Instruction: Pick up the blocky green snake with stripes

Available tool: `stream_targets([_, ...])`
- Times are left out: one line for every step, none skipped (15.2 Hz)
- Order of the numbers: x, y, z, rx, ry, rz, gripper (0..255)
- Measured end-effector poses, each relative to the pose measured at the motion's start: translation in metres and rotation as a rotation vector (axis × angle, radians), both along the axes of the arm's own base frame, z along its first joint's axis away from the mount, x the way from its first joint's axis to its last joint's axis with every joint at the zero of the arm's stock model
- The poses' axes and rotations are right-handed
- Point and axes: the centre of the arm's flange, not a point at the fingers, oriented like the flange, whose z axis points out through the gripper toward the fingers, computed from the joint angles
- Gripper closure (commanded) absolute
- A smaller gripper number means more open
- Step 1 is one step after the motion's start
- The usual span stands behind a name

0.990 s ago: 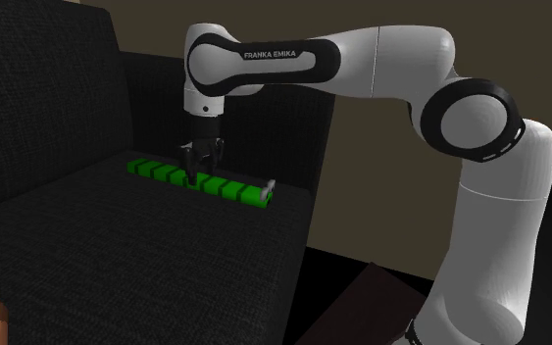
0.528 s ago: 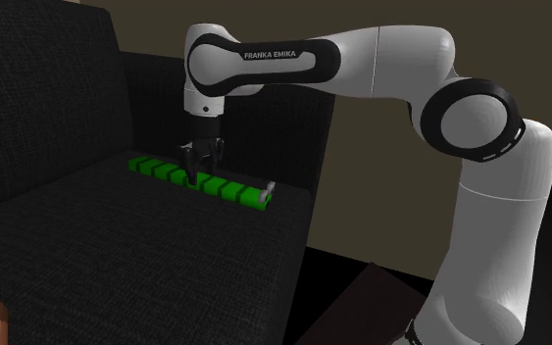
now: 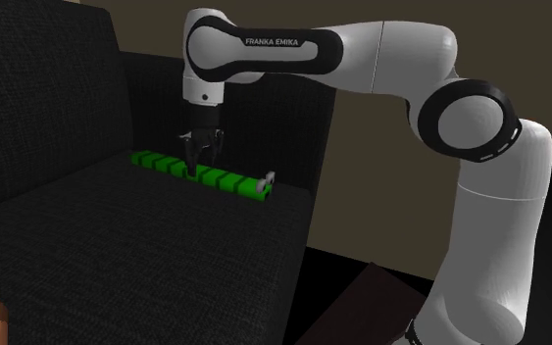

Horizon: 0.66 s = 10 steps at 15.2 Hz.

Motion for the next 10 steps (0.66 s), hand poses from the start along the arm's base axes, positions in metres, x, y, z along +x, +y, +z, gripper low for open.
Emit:
stream_targets([0.0,0.0,0.005,0.0,0.0,0.0,255])
stream_targets([0.0,0.001,0.01,0.0,0.0,0.0,255])
stream_targets([-0.001,0.0,0.016,0.0,0.0,0.0,255])
stream_targets([-0.002,-0.001,0.021,0.0,0.0,0.0,255])
stream_targets([-0.001,0.0,0.027,0.0,0.0,0.0,255])
stream_targets([-0.001,-0.001,0.032,0.0,0.0,0.0,255])
stream_targets([0.0,-0.001,0.036,0.0,0.0,0.0,255])
stream_targets([-0.001,0.0,0.042,0.0,0.0,0.0,255])
stream_targets([0.0,-0.001,0.047,0.0,0.0,0.0,255])
stream_targets([-0.001,-0.001,0.051,0.0,0.0,0.0,255])
